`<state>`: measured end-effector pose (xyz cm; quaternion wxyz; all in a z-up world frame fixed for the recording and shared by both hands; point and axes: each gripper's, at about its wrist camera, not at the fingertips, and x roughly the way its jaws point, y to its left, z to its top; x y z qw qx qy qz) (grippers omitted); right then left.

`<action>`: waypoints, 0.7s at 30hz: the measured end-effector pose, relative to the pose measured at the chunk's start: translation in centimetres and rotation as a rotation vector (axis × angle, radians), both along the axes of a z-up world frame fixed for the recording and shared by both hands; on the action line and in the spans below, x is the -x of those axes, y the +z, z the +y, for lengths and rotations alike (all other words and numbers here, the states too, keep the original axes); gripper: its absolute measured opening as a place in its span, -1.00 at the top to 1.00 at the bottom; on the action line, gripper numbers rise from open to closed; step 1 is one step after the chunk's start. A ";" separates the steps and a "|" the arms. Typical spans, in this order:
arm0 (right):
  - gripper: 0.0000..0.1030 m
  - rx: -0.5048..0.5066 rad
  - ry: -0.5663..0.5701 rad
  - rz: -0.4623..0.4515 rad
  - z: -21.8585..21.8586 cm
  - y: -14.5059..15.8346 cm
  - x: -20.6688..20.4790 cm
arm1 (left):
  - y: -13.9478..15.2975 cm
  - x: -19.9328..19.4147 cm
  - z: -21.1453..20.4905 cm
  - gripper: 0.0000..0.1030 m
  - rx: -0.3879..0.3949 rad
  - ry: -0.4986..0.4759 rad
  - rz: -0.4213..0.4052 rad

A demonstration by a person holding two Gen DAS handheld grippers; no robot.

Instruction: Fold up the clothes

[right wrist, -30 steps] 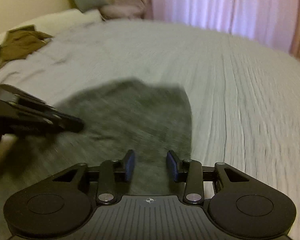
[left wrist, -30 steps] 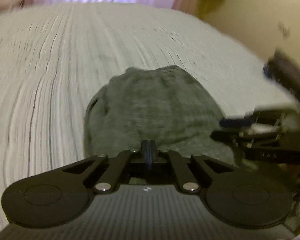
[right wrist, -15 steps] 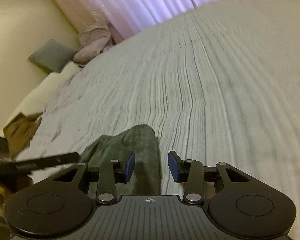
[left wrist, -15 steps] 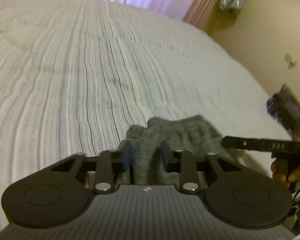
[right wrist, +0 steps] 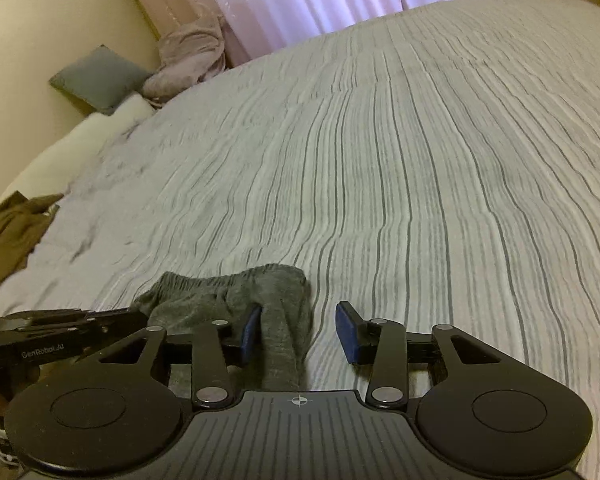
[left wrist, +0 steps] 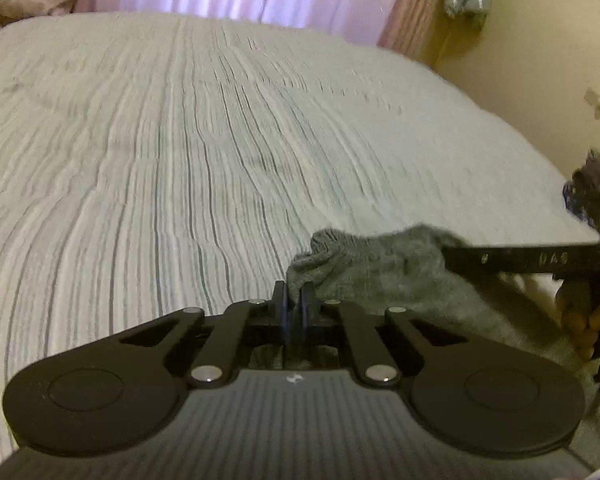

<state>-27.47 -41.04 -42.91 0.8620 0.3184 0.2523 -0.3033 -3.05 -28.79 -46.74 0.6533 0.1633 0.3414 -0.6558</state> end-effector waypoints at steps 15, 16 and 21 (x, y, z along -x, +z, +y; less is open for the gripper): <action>0.21 0.160 0.137 0.044 7.9 5.2 1.6 | 4.3 2.4 5.2 1.00 0.096 -0.057 0.029; 0.21 0.155 0.170 0.056 8.8 5.1 1.4 | 3.9 3.3 6.0 1.00 0.069 -0.081 0.005; 0.21 0.117 0.207 0.156 13.4 2.9 3.2 | 1.1 5.7 11.0 1.00 -0.026 -0.100 -0.104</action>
